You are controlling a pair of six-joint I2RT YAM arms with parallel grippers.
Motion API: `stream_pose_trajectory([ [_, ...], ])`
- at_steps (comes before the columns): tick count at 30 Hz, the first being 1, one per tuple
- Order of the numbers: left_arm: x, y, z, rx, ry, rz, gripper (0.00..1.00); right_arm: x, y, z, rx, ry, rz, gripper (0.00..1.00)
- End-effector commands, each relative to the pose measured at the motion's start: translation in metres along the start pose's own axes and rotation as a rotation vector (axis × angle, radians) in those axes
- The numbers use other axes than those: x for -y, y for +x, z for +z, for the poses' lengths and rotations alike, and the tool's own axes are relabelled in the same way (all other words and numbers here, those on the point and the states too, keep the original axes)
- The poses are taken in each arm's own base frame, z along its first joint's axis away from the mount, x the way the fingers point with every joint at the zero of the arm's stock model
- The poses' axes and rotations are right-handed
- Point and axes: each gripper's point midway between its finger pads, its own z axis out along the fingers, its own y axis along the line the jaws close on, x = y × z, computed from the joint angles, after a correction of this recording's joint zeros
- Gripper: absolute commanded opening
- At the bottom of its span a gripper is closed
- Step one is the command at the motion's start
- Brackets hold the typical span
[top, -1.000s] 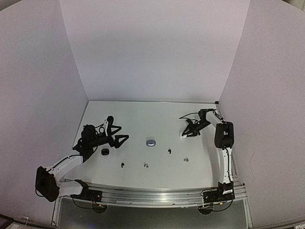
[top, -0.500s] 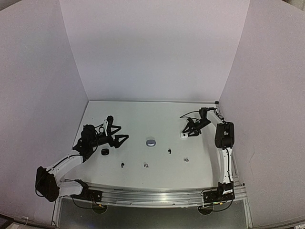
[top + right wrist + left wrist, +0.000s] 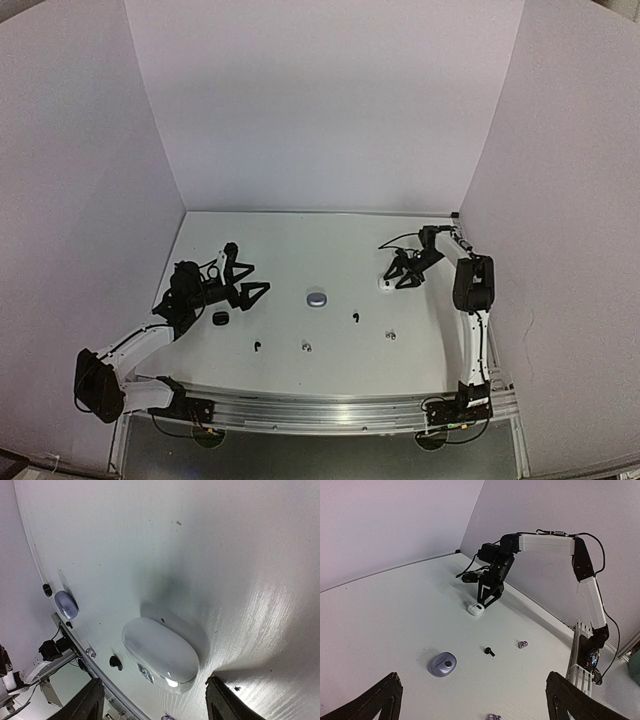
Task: Insert the wireless bluetooth earbuds into the charging case
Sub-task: Place the charging case with the earbuds at the center of the board, then pick up the charging case from the center of the board.
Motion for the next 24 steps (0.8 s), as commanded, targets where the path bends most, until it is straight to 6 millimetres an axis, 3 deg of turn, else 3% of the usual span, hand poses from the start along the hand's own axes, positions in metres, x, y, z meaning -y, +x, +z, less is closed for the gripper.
stream_pose_trajectory([
  [1, 0.003, -0.018, -0.001, 0.045, 0.011, 0.036, 0.99, 0.001, 0.002, -0.008, 0.019, 0.079, -0.026, 0.69],
  [9, 0.004, -0.018, -0.002, 0.045, 0.010, 0.043, 0.99, -0.016, -0.007, -0.030, 0.095, 0.124, -0.034, 0.72],
  [14, 0.000, -0.013, -0.003, 0.034, -0.008, 0.021, 0.99, -0.053, -0.012, -0.066, 0.255, 0.301, -0.105, 0.72],
  [16, -0.003, -0.011, -0.003, 0.033, -0.028, -0.005, 0.99, -0.070, -0.010, -0.071, 0.311, 0.380, -0.133, 0.73],
  [21, -0.022, -0.002, -0.008, 0.032, -0.139, -0.120, 0.99, -0.123, 0.003, -0.042, 0.390, 0.505, -0.218, 0.77],
  [24, -0.031, 0.005, -0.012, 0.025, -0.200, -0.167, 0.99, -0.152, 0.008, -0.011, 0.424, 0.521, -0.233, 0.87],
])
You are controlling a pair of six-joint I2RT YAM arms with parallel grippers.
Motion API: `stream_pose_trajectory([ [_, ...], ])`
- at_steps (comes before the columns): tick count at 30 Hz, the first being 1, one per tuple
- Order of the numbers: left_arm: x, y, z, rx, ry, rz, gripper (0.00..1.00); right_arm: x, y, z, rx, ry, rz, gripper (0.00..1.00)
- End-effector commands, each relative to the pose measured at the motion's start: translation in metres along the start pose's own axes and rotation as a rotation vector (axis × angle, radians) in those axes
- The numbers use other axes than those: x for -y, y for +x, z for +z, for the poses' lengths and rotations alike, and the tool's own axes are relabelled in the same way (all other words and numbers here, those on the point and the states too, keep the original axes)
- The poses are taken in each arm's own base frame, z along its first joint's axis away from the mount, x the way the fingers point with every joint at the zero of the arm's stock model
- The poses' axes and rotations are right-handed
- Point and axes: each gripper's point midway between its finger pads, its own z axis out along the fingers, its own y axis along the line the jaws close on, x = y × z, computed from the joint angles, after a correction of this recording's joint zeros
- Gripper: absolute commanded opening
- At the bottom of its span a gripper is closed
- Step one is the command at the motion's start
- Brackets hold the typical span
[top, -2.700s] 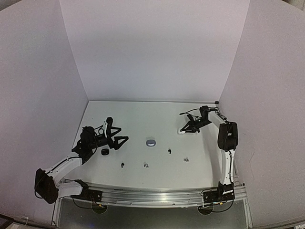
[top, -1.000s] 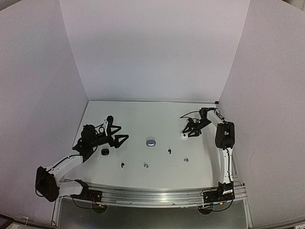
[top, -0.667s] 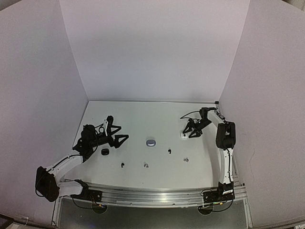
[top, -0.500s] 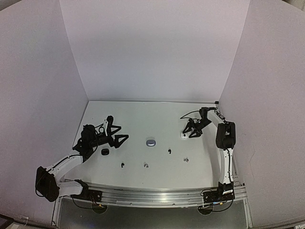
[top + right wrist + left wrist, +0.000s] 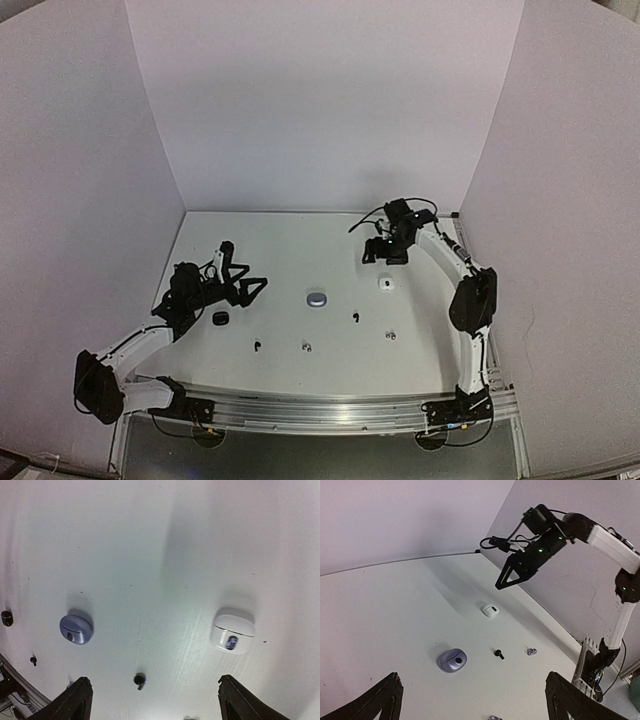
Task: Insert the wireless bluetooth earbuds into the charging case
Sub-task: Pick up the charging case from the center of the board.
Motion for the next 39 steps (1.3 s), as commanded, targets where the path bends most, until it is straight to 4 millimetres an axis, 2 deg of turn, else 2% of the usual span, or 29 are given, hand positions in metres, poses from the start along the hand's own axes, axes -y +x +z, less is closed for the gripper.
stream_pose_trajectory([
  [1, -0.020, 0.003, -0.009, 0.017, -0.124, -0.088, 0.99, -0.057, 0.000, 0.012, 0.105, 0.104, -0.004, 0.89],
  [6, -0.027, 0.007, -0.014, 0.027, -0.167, -0.100, 0.99, -0.122, 0.009, 0.054, 0.165, 0.153, -0.032, 0.92],
  [10, -0.024, 0.009, -0.016, 0.027, -0.156, -0.095, 0.99, -0.145, 0.020, 0.091, 0.151, 0.156, -0.043, 0.92],
  [19, -0.024, 0.015, -0.018, 0.029, -0.151, -0.093, 0.98, -0.158, 0.039, 0.127, 0.128, 0.171, -0.020, 0.93],
  [26, -0.023, 0.015, -0.016, 0.025, -0.140, -0.093, 0.98, -0.156, 0.059, 0.157, 0.082, 0.205, -0.030, 0.93],
  [29, -0.023, 0.015, -0.016, 0.027, -0.140, -0.090, 0.98, -0.158, 0.064, 0.162, 0.068, 0.201, -0.045, 0.92],
  [39, -0.024, 0.016, -0.016, 0.027, -0.143, -0.091, 0.98, -0.149, 0.072, 0.179, 0.045, 0.232, -0.059, 0.73],
])
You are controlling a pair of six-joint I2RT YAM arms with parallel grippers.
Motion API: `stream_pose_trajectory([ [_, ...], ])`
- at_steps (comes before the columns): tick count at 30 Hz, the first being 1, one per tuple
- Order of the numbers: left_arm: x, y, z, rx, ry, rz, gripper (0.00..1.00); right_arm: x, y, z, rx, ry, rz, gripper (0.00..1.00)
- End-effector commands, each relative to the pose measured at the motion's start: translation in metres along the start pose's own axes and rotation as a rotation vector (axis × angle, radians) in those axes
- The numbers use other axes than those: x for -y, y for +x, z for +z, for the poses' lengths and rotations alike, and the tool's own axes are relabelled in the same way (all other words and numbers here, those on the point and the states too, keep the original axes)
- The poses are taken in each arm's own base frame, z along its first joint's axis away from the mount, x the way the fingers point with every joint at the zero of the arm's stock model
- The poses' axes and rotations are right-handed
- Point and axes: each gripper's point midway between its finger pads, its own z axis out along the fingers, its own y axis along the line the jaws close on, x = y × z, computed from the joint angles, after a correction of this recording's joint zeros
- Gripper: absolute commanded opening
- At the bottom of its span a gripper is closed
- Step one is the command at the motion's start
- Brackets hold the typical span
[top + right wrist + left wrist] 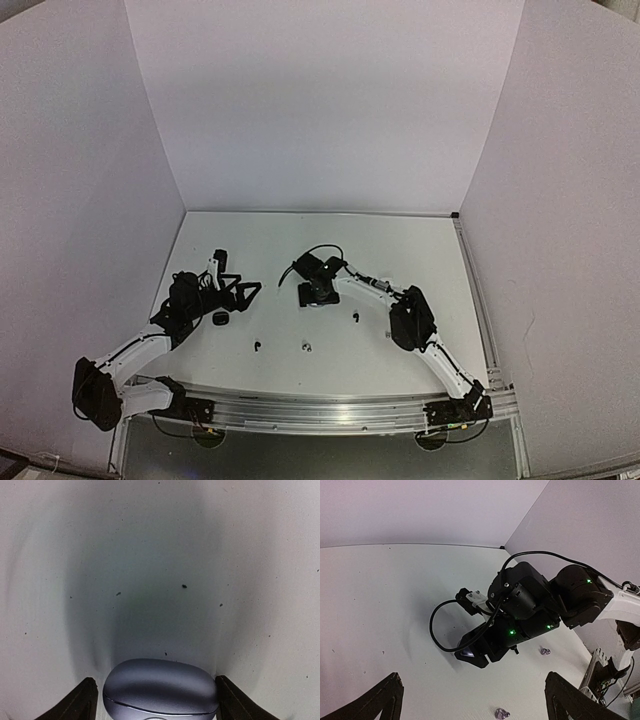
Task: Insert the wireless bluetooth earbuds into the charging case
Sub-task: Pick up the charging case from the center of the board.
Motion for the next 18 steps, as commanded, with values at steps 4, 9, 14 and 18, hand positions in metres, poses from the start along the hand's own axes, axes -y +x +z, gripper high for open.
stream_pose_trajectory([
  [4, 0.002, -0.011, -0.002, 0.040, 0.005, 0.018, 0.97, 0.006, 0.003, 0.012, -0.009, 0.022, 0.004, 0.63],
  [9, 0.003, -0.011, -0.001, 0.037, 0.011, 0.018, 0.96, -0.006, -0.010, -0.006, 0.025, -0.033, 0.000, 0.46],
  [14, 0.006, -0.011, 0.000, 0.036, 0.031, 0.025, 0.93, -0.026, -0.043, -0.049, 0.140, -0.127, 0.028, 0.42],
  [18, 0.010, -0.012, -0.001, 0.041, 0.048, 0.031, 0.91, -0.045, -0.074, -0.106, 0.268, -0.242, 0.062, 0.40],
])
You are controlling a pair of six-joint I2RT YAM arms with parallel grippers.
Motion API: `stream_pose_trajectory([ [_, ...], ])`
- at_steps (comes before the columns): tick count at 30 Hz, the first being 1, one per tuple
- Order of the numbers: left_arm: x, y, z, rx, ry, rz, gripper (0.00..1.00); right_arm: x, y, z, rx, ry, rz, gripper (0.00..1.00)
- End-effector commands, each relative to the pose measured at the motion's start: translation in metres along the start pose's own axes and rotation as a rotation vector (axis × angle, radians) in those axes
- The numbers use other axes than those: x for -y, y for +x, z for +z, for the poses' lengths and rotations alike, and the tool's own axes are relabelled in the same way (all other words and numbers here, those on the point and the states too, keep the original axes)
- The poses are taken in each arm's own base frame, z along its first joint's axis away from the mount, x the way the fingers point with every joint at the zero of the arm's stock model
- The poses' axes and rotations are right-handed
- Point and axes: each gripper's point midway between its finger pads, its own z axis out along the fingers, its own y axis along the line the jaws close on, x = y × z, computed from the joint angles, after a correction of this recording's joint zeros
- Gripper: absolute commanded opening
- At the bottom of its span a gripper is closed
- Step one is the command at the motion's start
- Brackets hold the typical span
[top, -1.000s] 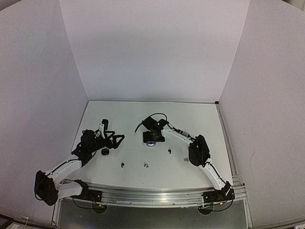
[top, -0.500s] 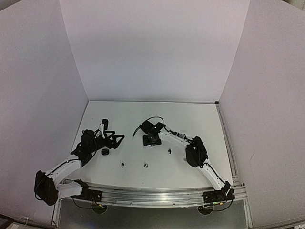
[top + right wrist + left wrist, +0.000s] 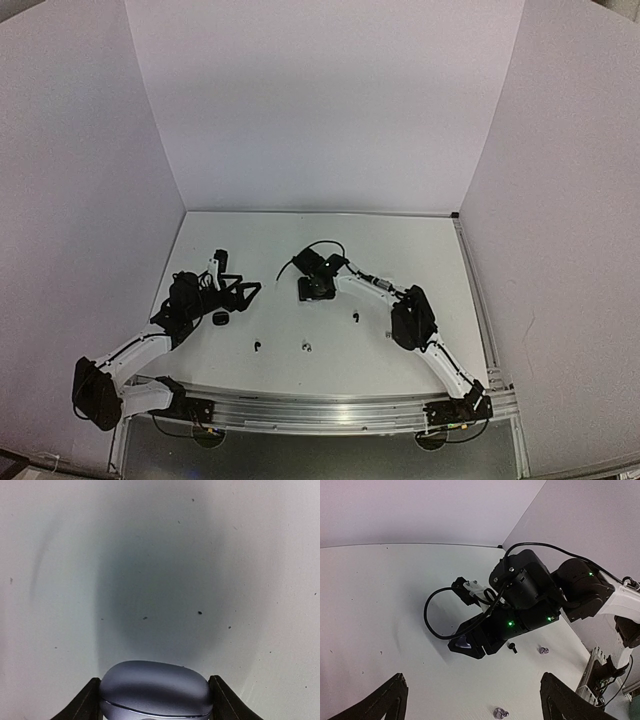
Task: Insert the wireless bluetooth earbuds into the charging case
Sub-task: Pick up the charging case from the center of the board, then pass from the right arm to the left
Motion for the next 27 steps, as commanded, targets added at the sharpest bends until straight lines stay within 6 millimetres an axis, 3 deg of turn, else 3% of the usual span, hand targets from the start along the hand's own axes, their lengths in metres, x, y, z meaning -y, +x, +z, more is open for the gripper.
stream_pose_trajectory([
  [1, 0.009, -0.015, -0.002, 0.054, 0.042, 0.034, 0.89, -0.046, -0.075, -0.116, 0.268, -0.231, 0.067, 0.40],
  [6, 0.030, -0.036, -0.008, 0.151, 0.131, 0.088, 0.87, -0.067, -0.117, -0.220, 0.550, -0.392, 0.129, 0.39],
  [10, 0.048, -0.063, -0.009, 0.260, 0.214, 0.139, 0.89, -0.087, -0.125, -0.295, 0.738, -0.508, 0.132, 0.35],
  [14, 0.065, -0.099, -0.010, 0.375, 0.270, 0.194, 0.92, -0.112, -0.118, -0.345, 0.872, -0.568, 0.082, 0.34],
  [19, 0.091, -0.137, -0.019, 0.517, 0.330, 0.252, 0.94, -0.138, -0.106, -0.386, 0.960, -0.652, 0.063, 0.33],
  [27, 0.117, -0.168, -0.045, 0.713, 0.358, 0.418, 0.91, -0.166, -0.093, -0.415, 1.037, -0.745, 0.048, 0.32],
])
